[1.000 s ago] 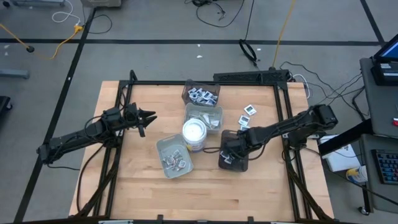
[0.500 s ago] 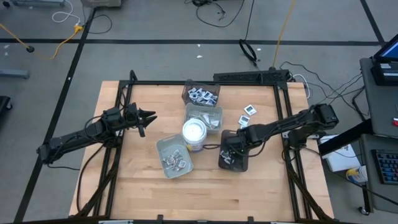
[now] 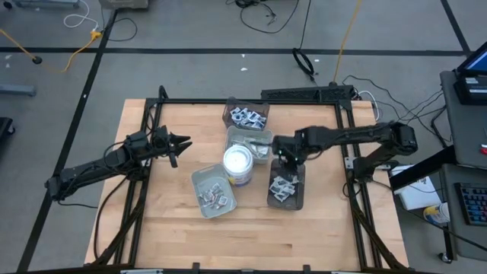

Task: Pick & Place First Aid Supplies
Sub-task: Put the towelette pack into the bottom transparent black bin

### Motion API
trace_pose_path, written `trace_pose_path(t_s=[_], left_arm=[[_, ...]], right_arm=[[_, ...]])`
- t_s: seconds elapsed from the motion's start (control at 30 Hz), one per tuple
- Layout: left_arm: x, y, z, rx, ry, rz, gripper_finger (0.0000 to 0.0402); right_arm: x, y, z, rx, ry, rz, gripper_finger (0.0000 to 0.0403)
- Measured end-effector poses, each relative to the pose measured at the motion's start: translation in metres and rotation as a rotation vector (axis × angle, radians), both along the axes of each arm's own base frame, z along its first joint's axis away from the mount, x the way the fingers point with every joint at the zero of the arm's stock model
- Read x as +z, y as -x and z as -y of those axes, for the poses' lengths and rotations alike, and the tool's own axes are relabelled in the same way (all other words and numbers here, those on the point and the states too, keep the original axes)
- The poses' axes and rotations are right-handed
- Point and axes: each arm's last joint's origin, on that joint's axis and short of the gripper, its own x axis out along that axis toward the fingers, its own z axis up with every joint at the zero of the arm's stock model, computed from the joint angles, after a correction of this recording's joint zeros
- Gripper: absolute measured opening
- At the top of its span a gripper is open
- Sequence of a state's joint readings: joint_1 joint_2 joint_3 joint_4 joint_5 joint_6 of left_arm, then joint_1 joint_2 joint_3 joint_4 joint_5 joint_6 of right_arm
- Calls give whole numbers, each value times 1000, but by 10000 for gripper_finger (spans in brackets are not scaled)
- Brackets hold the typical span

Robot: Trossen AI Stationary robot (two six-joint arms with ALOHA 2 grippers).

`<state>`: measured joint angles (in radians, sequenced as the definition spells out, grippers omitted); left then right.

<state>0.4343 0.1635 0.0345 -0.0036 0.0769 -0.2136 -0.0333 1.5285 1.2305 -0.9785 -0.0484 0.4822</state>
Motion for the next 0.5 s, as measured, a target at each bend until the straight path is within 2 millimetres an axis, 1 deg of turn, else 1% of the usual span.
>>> trace_pose_path(t_s=[0.17,0.5], left_arm=[[0,0,0,0,0,0,129],[0,0,0,0,0,0,129]], right_arm=[[3,6,33,-101,53,-11,154],[3,30,101,-320,53,-58,144]])
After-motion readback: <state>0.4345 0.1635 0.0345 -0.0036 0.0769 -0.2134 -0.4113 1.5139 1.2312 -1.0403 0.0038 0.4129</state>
